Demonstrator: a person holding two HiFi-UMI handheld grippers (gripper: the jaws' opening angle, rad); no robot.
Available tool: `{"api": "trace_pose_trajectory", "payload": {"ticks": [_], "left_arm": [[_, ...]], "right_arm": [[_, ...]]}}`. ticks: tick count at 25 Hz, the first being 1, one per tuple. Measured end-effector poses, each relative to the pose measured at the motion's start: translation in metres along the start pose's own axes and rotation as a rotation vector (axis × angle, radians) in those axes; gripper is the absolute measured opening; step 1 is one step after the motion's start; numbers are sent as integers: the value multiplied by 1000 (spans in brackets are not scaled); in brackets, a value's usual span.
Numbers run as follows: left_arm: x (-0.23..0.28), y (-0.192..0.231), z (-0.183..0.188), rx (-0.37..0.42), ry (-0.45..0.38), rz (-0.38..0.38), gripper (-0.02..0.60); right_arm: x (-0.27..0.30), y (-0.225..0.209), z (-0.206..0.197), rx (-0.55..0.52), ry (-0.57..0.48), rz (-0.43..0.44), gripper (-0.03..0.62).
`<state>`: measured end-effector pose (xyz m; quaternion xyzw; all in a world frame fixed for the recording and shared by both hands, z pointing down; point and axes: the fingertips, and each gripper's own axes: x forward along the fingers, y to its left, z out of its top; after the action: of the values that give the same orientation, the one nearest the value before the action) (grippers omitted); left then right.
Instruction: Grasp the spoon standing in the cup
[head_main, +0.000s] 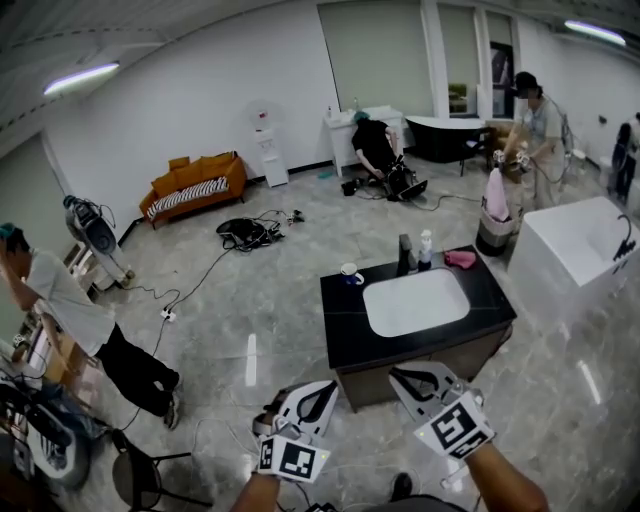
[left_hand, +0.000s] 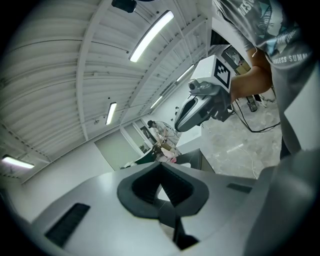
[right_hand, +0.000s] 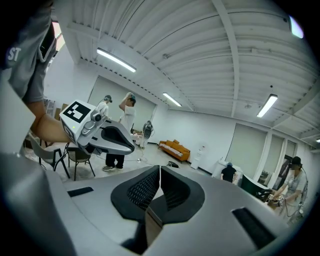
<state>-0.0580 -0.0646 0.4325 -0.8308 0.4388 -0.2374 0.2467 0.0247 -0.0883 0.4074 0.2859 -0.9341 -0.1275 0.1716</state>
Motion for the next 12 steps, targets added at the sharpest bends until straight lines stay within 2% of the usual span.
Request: {"api": "trace_pose_trajectory", "payload": {"ticks": [12], "left_arm": [[68,20,5,15,57,28,2]], "right_arm": [[22,-72,-26,22,-26,49,32]]}}
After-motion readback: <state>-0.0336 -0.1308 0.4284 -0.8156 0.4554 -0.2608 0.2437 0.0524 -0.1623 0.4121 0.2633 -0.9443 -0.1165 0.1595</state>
